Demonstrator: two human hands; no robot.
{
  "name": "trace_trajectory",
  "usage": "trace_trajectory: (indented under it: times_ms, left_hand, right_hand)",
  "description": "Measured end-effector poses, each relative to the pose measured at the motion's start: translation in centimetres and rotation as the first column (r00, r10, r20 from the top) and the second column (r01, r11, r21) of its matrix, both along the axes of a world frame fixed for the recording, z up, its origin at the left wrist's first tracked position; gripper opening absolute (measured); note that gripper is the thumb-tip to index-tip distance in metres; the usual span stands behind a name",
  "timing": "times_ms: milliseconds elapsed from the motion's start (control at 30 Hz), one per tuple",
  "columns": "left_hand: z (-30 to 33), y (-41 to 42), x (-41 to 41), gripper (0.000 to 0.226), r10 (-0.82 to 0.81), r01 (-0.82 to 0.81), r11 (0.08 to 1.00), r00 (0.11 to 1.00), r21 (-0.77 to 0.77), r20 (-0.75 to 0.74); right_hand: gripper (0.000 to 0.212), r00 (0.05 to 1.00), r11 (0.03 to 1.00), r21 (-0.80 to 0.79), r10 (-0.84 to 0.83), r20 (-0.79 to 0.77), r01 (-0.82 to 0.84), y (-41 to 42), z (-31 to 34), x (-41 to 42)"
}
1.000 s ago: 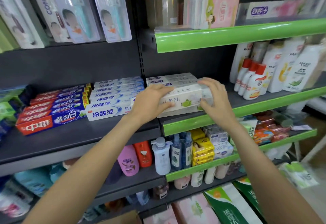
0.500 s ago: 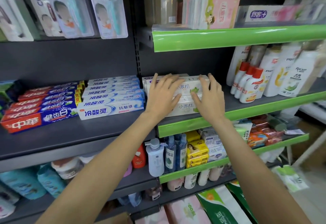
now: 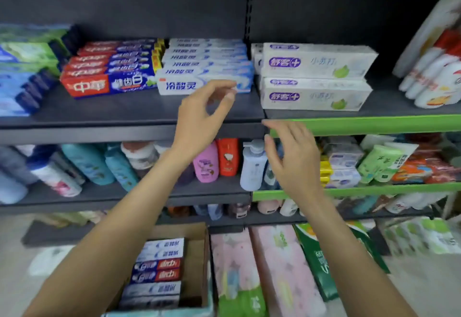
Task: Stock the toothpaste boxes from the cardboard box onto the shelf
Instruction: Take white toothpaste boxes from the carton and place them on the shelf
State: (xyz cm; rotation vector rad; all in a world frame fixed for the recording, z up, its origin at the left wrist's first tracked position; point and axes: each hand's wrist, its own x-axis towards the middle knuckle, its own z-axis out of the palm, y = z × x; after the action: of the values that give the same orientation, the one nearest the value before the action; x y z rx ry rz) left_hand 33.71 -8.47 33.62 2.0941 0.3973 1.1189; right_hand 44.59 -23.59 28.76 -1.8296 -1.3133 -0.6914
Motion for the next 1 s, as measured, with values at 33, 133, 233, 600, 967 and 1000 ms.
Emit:
trace_trajectory:
  times_ms: [33,133,233,600,967,1000]
  left_hand:
    - [-1.0,-0.2,-2.3,0.015,-0.014,0.013,0.999,1.0,-0.047,-0.016]
    - [-5.8,-0.2,-9.6,0.016,-0.071,0.056,0.995,0.978,-0.082,-0.197]
    - [-12.6,0.7,-17.1,0.016,-0.086,-0.001,0.982,0.89,-0.19,-0.448]
    - [-36.0,6.7,-30.5,0.037,-0.075,0.069,0.996,0.246,-0.059,-0.966]
    - [-52.6,10.4,-25.9,0.077,-0.008,-0.036,0.999,0.126,-0.013,-0.992]
    - [-53.5,10.5,-25.5,0.08,0.008,-0.028,1.0,0.133,0.004,-0.991]
  right_hand:
    - [0.024,0.998,0.998,-0.024,0.06,-0.022,-0.061,0.3,-1.3,-2.1]
    - [0.02,0.978,0.967,-0.159,0.184,-0.099,-0.198,1.0,-6.0,-7.6]
    - [0.021,0.945,0.875,-0.373,0.24,-0.221,-0.309,2.0,-11.5,-11.7]
    - [0.027,0.883,0.391,-0.807,0.031,-0.468,-0.442,7.5,-30.2,-22.0]
    - [0.067,0.912,0.31,-0.895,-0.156,-0.38,-0.32,15.2,-47.7,-21.9]
    - [0.07,0.912,0.304,-0.894,-0.143,-0.385,-0.33,15.7,-48.6,-21.8]
